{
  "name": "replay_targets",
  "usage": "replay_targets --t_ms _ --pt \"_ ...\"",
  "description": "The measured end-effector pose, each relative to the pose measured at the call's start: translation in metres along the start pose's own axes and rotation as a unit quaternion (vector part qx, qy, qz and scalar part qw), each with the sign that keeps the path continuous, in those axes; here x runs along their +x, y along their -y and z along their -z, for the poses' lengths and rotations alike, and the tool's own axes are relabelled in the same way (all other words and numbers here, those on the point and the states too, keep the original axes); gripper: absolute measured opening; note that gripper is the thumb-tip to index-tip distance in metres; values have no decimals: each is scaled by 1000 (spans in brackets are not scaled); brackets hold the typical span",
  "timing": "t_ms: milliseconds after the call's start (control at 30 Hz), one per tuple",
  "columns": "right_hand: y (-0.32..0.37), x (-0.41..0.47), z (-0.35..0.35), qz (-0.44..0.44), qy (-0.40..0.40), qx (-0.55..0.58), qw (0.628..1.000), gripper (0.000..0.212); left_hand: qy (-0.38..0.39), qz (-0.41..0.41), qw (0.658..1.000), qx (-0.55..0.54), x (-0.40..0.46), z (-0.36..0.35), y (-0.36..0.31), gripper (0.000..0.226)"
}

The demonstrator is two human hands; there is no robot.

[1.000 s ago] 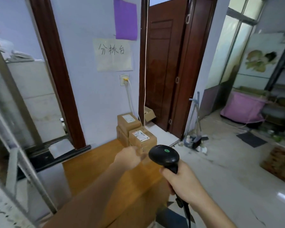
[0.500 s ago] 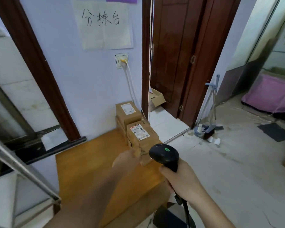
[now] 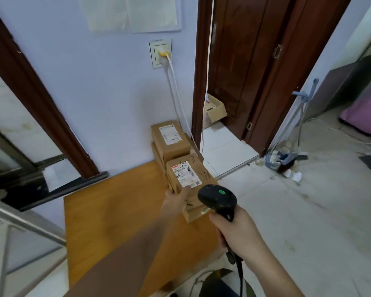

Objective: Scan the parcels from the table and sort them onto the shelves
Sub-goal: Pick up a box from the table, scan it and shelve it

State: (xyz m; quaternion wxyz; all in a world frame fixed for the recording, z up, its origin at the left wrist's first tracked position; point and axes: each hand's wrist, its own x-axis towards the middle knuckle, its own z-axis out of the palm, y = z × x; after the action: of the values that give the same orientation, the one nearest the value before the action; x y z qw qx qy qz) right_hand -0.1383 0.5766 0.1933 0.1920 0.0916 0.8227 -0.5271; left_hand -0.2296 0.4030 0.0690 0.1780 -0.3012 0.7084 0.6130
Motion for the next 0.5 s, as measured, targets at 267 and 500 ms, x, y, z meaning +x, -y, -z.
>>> replay_targets --t_ms 267,500 --pt "10 67 -14 -47 -27 7 999 15 33 103 989 -99 65 1 13 107" --pt "13 103 -25 -54 -36 2 998 15 80 141 981 -103 86 0 17 81"
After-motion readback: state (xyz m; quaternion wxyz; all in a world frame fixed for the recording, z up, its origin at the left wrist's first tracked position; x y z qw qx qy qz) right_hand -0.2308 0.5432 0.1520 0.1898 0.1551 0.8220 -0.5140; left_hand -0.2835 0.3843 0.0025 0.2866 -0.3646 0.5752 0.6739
